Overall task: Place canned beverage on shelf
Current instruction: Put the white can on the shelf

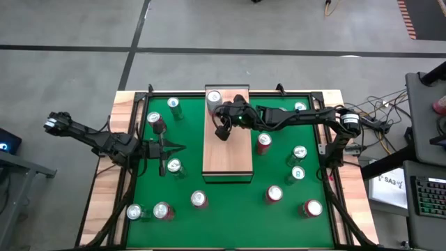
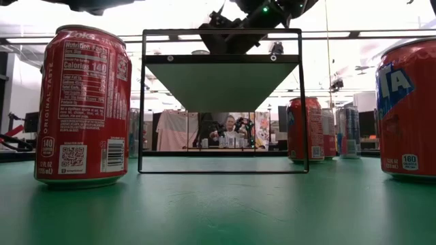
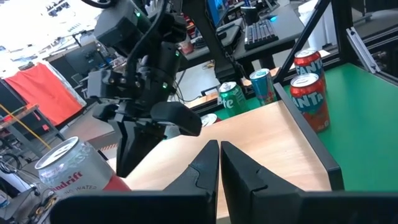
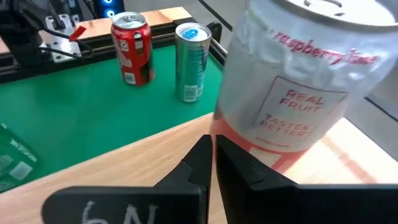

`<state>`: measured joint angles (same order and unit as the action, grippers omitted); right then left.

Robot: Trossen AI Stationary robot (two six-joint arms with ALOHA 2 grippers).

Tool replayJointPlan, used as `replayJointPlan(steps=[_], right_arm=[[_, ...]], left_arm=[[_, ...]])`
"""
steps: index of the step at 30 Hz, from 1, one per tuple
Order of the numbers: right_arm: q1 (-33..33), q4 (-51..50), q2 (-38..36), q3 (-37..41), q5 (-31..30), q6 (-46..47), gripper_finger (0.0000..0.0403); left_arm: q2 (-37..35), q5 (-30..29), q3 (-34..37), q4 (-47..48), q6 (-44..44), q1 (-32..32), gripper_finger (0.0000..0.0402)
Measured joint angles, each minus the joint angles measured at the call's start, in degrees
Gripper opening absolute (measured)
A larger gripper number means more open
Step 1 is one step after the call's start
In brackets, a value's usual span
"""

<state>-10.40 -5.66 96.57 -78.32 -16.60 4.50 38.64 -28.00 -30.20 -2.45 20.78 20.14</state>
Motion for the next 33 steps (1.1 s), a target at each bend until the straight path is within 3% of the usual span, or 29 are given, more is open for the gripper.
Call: replayJointPlan(steps=[21, 33], right_arm=[[-2.5, 0.2, 0.1, 0.0, 0.2, -0.1, 0.0013], [-1.8, 7.1, 0.1, 0.0, 3.6, -0.1, 0.0013]], left_arm=[[0.7, 0.0, 0.0, -0.5, 0.6, 0.0, 0.0000], [0.7, -0.1, 0.0, -0.6, 1.0, 0.0, 0.0000]])
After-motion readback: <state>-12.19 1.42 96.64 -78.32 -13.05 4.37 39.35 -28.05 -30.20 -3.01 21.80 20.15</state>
